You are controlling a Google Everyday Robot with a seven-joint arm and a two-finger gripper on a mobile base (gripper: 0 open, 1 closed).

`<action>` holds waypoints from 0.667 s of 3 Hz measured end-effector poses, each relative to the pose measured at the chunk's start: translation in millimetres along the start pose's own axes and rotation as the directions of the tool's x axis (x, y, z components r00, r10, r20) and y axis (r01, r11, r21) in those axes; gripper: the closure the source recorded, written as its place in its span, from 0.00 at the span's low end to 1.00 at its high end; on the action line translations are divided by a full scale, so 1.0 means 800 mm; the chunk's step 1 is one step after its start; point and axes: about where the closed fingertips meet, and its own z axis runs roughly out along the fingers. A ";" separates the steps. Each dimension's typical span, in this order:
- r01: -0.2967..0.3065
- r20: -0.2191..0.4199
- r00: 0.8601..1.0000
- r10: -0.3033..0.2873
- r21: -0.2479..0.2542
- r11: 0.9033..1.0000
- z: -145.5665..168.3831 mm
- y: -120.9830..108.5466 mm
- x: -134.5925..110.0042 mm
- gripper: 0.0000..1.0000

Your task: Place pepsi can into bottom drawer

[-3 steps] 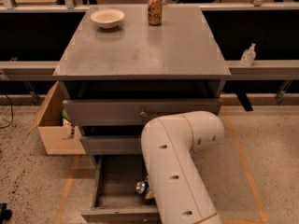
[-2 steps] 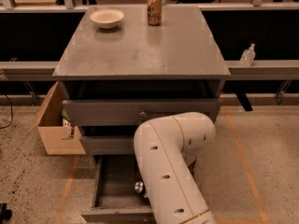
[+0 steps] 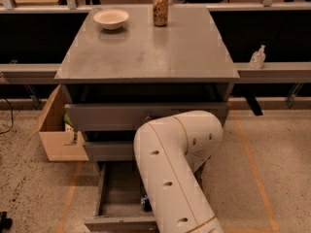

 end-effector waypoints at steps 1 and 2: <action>-0.023 -0.024 0.999 0.024 0.049 0.999 -0.052 -0.018 0.007 0.40; -0.089 -0.052 0.994 0.095 0.107 0.990 -0.117 -0.030 0.035 0.63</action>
Offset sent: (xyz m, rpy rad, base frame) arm -0.0076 -0.1158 0.1360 -0.0431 -0.0956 -0.2540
